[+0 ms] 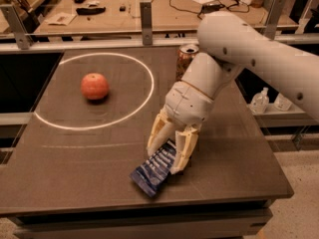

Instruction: Move rxbar blueberry near apple

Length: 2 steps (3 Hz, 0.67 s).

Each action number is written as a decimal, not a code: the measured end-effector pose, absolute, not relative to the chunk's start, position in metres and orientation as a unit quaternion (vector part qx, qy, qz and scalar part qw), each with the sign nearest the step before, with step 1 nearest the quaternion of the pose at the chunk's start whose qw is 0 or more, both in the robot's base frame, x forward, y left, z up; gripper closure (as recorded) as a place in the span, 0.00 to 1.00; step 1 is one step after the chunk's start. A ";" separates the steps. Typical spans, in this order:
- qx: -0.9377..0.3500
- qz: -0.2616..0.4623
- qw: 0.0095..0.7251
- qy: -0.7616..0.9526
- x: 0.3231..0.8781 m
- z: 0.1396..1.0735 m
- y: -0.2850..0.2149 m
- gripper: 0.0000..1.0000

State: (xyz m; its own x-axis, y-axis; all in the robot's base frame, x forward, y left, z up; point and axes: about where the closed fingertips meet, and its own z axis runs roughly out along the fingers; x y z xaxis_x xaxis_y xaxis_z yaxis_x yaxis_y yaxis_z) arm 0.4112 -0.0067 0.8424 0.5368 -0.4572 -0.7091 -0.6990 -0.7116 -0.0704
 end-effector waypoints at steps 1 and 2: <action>-0.836 0.296 0.230 0.402 0.423 0.867 -0.016 1.00; -0.806 0.268 0.280 0.447 0.447 0.884 -0.024 1.00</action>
Offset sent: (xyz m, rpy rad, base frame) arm 0.0673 -0.0327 0.0587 0.1277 -0.1661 -0.4944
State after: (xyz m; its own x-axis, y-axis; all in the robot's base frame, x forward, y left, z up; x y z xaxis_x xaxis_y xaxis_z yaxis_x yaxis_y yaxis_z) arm 0.4468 -0.0237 0.8838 0.4566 -0.5708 -0.6824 -0.8710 -0.4433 -0.2119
